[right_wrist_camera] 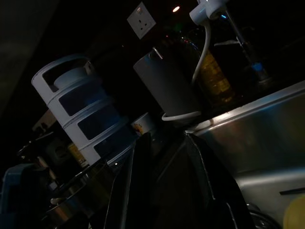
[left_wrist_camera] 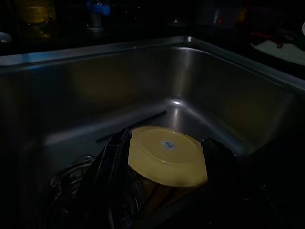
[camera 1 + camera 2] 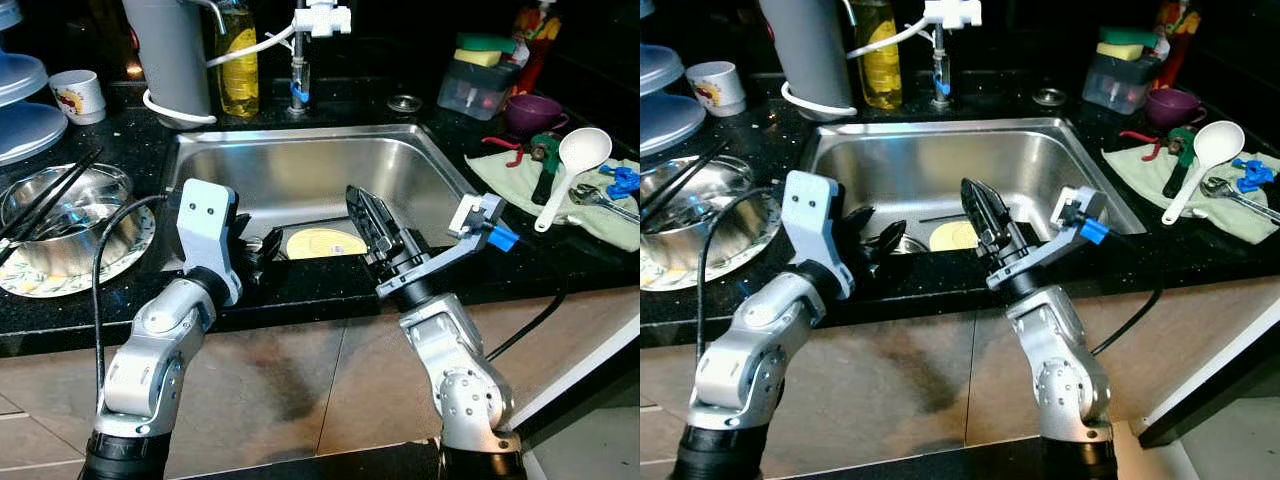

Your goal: Kitchen organization

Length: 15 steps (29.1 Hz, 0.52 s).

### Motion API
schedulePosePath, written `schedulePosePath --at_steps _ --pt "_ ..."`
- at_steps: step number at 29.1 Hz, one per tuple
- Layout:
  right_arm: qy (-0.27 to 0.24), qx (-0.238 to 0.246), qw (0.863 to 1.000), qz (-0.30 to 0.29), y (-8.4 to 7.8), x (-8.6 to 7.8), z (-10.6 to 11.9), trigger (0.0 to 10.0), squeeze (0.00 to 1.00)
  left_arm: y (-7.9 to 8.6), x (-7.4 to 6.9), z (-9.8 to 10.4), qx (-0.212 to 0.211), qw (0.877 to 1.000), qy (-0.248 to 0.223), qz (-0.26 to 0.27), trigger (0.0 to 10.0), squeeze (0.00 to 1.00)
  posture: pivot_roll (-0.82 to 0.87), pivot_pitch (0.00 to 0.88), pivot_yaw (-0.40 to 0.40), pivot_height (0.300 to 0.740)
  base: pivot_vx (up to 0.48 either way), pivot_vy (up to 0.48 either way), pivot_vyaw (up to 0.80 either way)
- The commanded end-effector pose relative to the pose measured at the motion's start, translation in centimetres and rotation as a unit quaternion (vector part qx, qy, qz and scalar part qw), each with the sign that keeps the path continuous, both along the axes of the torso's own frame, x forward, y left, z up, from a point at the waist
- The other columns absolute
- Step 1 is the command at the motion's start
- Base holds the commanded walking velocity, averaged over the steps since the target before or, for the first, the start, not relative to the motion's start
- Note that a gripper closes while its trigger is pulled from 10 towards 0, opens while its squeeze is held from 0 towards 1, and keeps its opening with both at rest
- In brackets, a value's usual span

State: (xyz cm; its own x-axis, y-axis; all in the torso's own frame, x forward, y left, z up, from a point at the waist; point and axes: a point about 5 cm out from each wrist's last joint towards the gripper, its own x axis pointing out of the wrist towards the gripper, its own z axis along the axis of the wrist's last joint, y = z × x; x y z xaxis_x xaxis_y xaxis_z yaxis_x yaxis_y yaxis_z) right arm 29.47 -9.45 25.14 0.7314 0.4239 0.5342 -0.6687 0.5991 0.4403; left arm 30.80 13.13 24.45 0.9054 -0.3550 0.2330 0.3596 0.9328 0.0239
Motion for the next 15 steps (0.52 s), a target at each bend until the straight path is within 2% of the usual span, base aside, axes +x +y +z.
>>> schedulePosePath --at_steps 1,15 --pt "0.003 0.0 1.0 0.01 0.29 -0.38 -0.04 10.0 0.0 0.09 -0.22 -0.23 0.008 1.0 0.003 -0.001 10.0 0.0 -0.04 0.136 -0.021 0.74 0.0 0.0 0.0" --pt "0.016 -0.004 1.0 0.007 0.11 -0.48 -0.22 10.0 0.0 0.03 -0.47 -0.2 0.016 1.0 0.003 -0.005 10.0 0.0 -0.04 0.142 -0.022 0.74 -0.275 0.0 0.0"
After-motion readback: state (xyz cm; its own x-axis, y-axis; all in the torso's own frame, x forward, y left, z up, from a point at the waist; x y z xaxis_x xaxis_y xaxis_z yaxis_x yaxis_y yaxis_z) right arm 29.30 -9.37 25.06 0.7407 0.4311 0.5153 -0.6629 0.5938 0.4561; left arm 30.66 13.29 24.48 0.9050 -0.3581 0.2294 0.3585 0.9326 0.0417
